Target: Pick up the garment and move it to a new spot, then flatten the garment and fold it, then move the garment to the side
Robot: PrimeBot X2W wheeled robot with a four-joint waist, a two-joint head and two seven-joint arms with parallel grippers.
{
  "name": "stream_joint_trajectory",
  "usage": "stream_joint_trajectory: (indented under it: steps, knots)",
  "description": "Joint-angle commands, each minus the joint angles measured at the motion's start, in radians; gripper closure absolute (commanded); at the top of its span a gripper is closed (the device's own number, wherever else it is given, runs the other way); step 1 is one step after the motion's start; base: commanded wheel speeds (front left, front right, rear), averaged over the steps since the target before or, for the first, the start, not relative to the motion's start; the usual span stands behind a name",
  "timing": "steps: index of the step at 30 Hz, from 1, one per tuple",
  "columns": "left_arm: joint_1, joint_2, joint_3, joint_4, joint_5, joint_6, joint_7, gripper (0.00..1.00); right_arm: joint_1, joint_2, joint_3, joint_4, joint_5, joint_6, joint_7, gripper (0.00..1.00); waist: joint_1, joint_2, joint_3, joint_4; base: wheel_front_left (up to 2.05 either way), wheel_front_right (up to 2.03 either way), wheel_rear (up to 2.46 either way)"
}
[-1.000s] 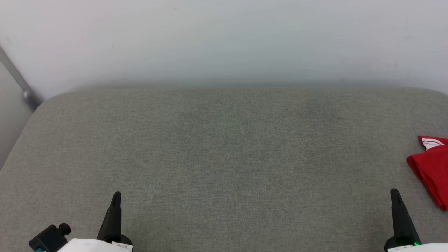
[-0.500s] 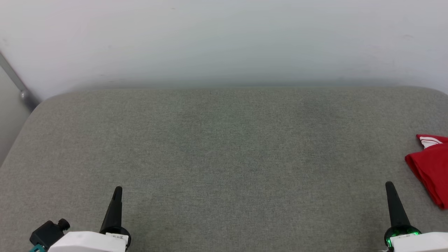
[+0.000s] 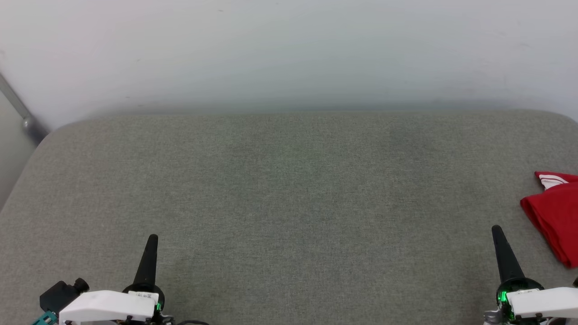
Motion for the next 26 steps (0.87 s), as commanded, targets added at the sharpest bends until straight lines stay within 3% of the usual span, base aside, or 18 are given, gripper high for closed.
stream_joint_trajectory:
  steps: [1, 26]
  knots:
    - [-0.026, -0.001, 0.005, -0.001, -0.020, 0.000, 0.005, 1.00, -0.024, -0.005, 0.001, 0.002, 0.023, 0.000, 0.006, 1.00, 0.0000, 0.0000, 0.000, 0.000, 0.00, 0.00, 0.00]
    - [-0.081, -0.020, 0.031, 0.046, -0.223, 0.000, 0.065, 1.00, -0.102, 0.002, 0.001, 0.072, 0.237, 0.000, 0.066, 1.00, 0.0000, 0.0000, 0.003, -0.013, 0.00, 0.00, 0.00]
